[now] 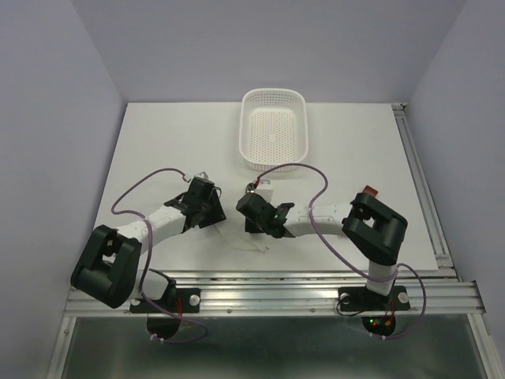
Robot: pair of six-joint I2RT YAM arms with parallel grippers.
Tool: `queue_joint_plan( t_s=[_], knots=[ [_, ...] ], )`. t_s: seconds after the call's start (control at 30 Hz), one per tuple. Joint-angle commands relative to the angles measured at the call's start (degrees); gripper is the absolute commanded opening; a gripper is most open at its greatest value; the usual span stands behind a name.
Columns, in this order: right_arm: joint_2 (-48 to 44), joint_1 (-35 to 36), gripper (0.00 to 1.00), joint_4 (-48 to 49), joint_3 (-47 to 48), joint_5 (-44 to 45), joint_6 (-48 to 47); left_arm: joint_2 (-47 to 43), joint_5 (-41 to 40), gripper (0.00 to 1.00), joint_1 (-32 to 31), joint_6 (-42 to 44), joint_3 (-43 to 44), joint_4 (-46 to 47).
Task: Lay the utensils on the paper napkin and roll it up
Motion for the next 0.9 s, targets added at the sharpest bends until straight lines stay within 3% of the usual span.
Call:
queue_joint_plan(
  t_s=[0.0,0.03,0.13,0.17,0.27,0.5,0.87],
  knots=[
    [1.0,0.9,0.04,-1.2,-3.0,-1.1,0.8,1.6,2.9,0.5,-0.1,1.2,0.0,1.0],
    [0.9,0.9,0.04,-1.0,-3.2,-1.0,0.9,1.6,4.7,0.47,0.0,1.3,0.2,1.4],
    [0.8,0.9,0.04,0.3,-4.1,-1.3,1.4,1.3,7.4,0.24,-0.1,1.2,1.3,2.9],
    [0.7,0.8,0.04,0.9,-4.4,-1.4,1.4,1.1,9.2,0.12,-0.1,1.2,1.7,2.9],
    [0.2,0.9,0.04,2.7,-5.5,-1.6,1.6,-1.2,12.8,0.0,-0.2,0.2,3.8,3.0],
    [-1.6,0.9,0.03,10.5,-10.6,-1.5,2.8,-6.1,17.1,0.0,-2.6,-3.8,8.6,5.5],
    [-4.4,0.9,0.03,21.7,-17.8,-0.8,4.0,1.6,18.4,0.0,-9.0,-7.6,10.9,11.6]
  ],
)
